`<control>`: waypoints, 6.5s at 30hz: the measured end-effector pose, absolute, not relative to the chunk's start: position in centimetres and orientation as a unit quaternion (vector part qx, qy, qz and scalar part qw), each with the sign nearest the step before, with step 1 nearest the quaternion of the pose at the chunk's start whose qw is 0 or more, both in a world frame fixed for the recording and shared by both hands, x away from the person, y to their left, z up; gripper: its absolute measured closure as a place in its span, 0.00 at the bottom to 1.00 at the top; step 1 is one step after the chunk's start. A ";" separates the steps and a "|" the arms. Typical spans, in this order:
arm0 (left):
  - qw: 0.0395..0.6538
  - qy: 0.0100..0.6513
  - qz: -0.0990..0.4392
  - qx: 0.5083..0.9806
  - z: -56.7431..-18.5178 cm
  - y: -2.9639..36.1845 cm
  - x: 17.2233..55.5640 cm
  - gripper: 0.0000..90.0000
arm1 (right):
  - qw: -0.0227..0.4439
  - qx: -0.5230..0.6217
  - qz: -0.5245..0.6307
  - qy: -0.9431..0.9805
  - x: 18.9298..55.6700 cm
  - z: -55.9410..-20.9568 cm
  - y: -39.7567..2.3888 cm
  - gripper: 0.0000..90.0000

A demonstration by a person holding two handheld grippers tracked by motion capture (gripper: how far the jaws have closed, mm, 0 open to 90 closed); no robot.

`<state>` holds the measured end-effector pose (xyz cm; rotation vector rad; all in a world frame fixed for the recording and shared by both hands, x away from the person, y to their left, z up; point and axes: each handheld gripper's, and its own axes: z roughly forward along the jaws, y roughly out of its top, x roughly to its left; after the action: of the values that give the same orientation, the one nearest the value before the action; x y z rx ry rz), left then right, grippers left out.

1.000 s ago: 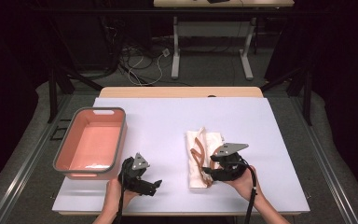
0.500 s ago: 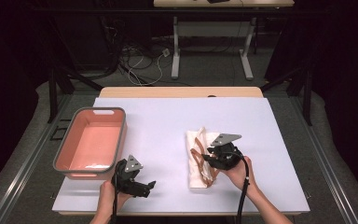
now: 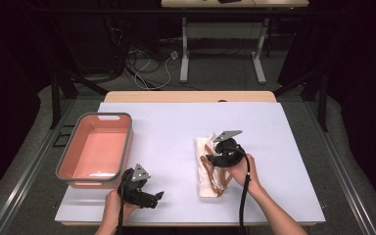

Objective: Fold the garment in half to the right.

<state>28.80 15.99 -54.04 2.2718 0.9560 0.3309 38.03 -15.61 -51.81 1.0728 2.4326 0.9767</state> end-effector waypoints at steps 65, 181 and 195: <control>0.318 0.356 0.126 0.869 -54.3 15.7 28.7 0.05 | 0.169 0.374 0.340 0.846 36.6 -51.8 -17.0 0.59; 0.315 0.340 0.126 0.877 -54.5 14.9 28.3 0.05 | 0.153 0.466 0.316 0.812 40.5 -53.7 -22.6 0.63; 0.331 0.324 0.134 0.876 -54.3 13.7 27.7 0.03 | 0.124 0.437 0.333 0.826 39.6 -52.9 -23.3 0.25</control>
<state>27.72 13.70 -54.33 2.2890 0.8479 0.3510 39.58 -23.34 -52.87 1.2755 2.4093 0.9706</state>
